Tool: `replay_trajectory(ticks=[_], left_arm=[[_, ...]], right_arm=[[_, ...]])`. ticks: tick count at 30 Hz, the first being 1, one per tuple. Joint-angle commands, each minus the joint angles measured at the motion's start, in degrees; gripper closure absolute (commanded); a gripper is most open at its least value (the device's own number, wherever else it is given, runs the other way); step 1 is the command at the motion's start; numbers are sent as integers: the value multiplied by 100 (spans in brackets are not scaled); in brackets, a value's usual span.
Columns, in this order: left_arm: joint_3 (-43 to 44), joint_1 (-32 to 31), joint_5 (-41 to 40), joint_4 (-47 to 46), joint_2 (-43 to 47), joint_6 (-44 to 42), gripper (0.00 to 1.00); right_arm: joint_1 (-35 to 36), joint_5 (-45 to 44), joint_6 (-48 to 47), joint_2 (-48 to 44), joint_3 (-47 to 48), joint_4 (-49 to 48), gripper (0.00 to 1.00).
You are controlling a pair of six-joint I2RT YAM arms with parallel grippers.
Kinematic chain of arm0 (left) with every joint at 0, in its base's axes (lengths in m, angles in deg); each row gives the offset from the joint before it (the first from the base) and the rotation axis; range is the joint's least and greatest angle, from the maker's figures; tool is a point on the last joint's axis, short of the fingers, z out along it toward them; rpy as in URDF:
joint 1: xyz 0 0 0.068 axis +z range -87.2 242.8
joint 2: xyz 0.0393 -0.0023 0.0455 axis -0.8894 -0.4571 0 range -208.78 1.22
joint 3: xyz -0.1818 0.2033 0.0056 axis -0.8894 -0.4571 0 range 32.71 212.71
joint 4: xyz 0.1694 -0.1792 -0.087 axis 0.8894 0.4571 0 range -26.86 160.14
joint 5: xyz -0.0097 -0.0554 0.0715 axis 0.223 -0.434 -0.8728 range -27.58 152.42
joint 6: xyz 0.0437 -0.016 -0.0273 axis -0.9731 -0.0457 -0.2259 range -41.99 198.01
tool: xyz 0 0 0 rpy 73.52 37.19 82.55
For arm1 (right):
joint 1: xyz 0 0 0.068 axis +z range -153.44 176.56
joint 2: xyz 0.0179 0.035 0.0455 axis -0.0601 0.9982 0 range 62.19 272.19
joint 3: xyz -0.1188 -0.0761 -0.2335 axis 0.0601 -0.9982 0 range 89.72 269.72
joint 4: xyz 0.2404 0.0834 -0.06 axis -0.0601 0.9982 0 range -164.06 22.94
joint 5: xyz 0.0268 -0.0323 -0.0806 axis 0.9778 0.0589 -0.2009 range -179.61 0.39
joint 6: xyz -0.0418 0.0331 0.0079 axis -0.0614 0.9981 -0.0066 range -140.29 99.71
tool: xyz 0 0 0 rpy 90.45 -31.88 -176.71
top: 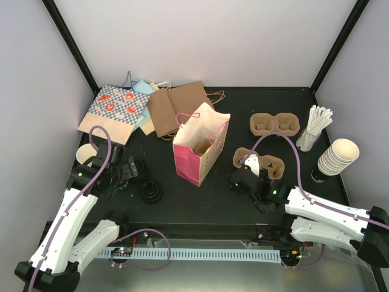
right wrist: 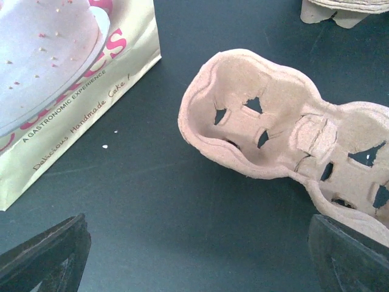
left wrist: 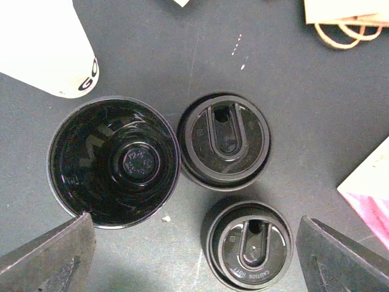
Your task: Pack the takeout coffee
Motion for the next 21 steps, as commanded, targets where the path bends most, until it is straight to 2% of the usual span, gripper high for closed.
replay_trajectory(ticks=[1,6,11,13,18,21], left_arm=[[-43,45,-86,98,-71,69,10],[-11,199,-169,64,84,7,16],[-85,544,-89,46,103,-187,33],[-131,685,14,-20,81,-257,37],[-175,973,159,-257,-73,-475,38],[-183,1215,527,-561,-270,-721,40]], right_arm=[[-21,-180,25,-148,-116,-316,0],[-21,-142,40,-369,-249,-412,0],[-21,-133,40,-394,-286,-456,0],[-21,-131,48,-346,-276,-449,0],[-22,-122,58,-205,-219,-411,0],[-24,-105,58,-150,-197,-402,0]])
